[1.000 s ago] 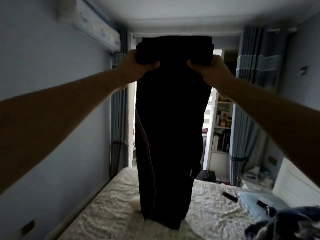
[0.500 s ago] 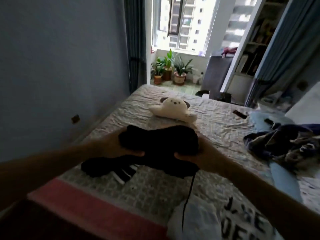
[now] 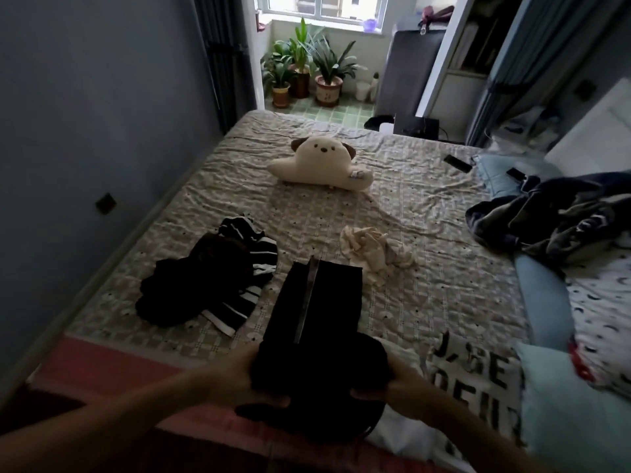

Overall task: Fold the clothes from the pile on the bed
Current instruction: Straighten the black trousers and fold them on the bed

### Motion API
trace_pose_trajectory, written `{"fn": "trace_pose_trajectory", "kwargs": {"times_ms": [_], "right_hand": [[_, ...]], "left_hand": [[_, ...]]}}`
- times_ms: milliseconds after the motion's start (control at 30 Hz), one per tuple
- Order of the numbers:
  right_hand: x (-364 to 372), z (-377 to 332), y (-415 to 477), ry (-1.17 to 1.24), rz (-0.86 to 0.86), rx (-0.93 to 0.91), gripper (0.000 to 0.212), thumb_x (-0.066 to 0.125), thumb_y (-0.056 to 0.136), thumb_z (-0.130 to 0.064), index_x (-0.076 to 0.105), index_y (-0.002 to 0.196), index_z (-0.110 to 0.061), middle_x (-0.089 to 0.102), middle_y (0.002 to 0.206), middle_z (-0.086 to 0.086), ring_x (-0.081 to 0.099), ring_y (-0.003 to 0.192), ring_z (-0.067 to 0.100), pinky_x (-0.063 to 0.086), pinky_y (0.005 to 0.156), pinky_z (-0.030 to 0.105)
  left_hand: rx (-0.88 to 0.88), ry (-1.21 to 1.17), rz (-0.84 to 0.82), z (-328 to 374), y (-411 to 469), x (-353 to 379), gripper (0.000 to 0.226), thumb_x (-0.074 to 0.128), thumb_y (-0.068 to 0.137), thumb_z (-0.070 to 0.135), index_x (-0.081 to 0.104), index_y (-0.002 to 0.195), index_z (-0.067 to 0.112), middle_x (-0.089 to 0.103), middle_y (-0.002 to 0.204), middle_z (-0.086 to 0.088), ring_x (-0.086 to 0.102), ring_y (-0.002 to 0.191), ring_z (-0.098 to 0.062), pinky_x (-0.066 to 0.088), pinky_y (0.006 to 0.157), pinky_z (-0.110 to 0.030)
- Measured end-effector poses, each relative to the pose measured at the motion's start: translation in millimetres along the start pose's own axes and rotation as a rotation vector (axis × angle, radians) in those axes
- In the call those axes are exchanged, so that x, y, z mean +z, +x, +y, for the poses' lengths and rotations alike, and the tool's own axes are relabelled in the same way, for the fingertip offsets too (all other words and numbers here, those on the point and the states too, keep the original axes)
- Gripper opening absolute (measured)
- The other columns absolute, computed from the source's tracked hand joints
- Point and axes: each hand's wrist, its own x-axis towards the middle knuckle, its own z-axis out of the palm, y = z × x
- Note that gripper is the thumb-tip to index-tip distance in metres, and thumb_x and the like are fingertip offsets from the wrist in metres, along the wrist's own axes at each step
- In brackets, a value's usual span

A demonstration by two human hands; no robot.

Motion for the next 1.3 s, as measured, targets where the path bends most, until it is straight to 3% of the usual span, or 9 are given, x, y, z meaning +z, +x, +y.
{"fn": "trace_pose_trajectory", "kwargs": {"times_ms": [67, 167, 300, 433, 567, 700, 833, 1133, 1300], "right_hand": [[-11, 7, 21, 0.011, 0.103, -0.016, 0.086, 0.098, 0.036, -0.042, 0.06, 0.109, -0.015, 0.064, 0.107, 0.006, 0.067, 0.102, 0.018, 0.054, 0.089, 0.035], [-43, 12, 70, -0.012, 0.251, -0.014, 0.054, 0.095, 0.048, -0.032, 0.072, 0.096, -0.019, 0.071, 0.095, 0.003, 0.071, 0.091, 0.014, 0.056, 0.077, 0.025], [-100, 6, 162, 0.039, 0.331, 0.032, 0.08, 0.092, 0.049, -0.016, 0.058, 0.12, -0.004, 0.071, 0.093, 0.005, 0.072, 0.079, 0.01, 0.057, 0.068, 0.022], [-163, 11, 267, -0.148, 0.546, 0.028, 0.078, 0.076, 0.08, -0.013, 0.034, 0.145, -0.009, 0.062, 0.124, 0.01, 0.066, 0.1, 0.011, 0.055, 0.085, 0.028], [-162, 92, 330, -0.759, 0.8, 0.061, 0.093, 0.072, 0.082, -0.029, 0.013, 0.153, -0.013, 0.027, 0.154, 0.013, 0.031, 0.139, 0.03, 0.03, 0.113, 0.04], [-95, 237, 324, -1.051, 0.554, -0.087, 0.079, 0.058, 0.089, -0.028, 0.015, 0.154, -0.015, 0.017, 0.159, 0.011, 0.019, 0.147, 0.027, 0.021, 0.119, 0.044], [-88, 352, 300, -1.307, 0.431, 0.013, 0.07, 0.024, 0.101, -0.056, -0.005, 0.155, -0.022, -0.013, 0.163, 0.003, -0.014, 0.15, 0.019, 0.0, 0.121, 0.045], [-97, 362, 314, -1.348, 0.354, 0.023, 0.075, 0.027, 0.1, -0.056, -0.004, 0.155, -0.015, -0.013, 0.162, 0.01, -0.017, 0.149, 0.023, -0.001, 0.121, 0.049], [-76, 333, 255, -1.39, 0.175, -0.089, 0.083, 0.051, 0.076, -0.069, 0.042, 0.14, -0.018, 0.034, 0.149, 0.009, 0.022, 0.146, 0.029, 0.012, 0.118, 0.056]], "left_hand": [[0.054, -0.106, -0.01, -8, 33, -11, 0.039, 0.08, 0.076, 0.008, 0.06, 0.1, 0.032, 0.065, 0.097, 0.034, 0.06, 0.098, 0.012, 0.048, 0.079, -0.008], [0.048, -0.276, 0.069, -28, 98, -37, 0.04, 0.082, 0.074, 0.007, 0.065, 0.109, 0.017, 0.072, 0.103, 0.012, 0.067, 0.104, -0.009, 0.054, 0.093, -0.026], [0.019, -0.476, 0.126, -55, 209, -81, 0.052, 0.082, 0.06, 0.008, 0.062, 0.107, 0.015, 0.075, 0.091, 0.009, 0.07, 0.089, -0.004, 0.056, 0.079, -0.021], [-0.005, -0.234, 0.351, -101, 324, -129, 0.075, 0.084, 0.061, 0.038, 0.051, 0.125, 0.018, 0.06, 0.124, -0.005, 0.059, 0.115, -0.02, 0.049, 0.1, -0.042], [-0.013, 0.521, 0.576, -178, 383, -77, 0.078, 0.064, 0.083, 0.048, 0.032, 0.146, 0.015, 0.037, 0.146, -0.011, 0.034, 0.137, -0.031, 0.032, 0.112, -0.046], [0.178, 0.82, 0.286, -274, 380, 41, 0.078, 0.045, 0.093, 0.047, 0.012, 0.156, 0.013, 0.004, 0.165, -0.008, -0.004, 0.152, -0.026, 0.008, 0.123, -0.048], [0.24, 0.954, 0.187, -353, 368, 99, 0.076, 0.026, 0.1, 0.058, -0.003, 0.157, 0.017, -0.014, 0.164, -0.002, -0.016, 0.15, -0.023, 0.003, 0.122, -0.053], [0.213, 0.924, 0.224, -362, 371, 106, 0.077, 0.027, 0.099, 0.059, 0.002, 0.157, 0.014, -0.007, 0.165, -0.006, -0.011, 0.151, -0.025, 0.007, 0.121, -0.053], [0.382, 1.013, 0.091, -352, 310, 106, 0.091, 0.05, 0.076, 0.077, 0.043, 0.138, 0.011, 0.04, 0.143, -0.01, 0.033, 0.137, -0.032, 0.021, 0.116, -0.051]]}}
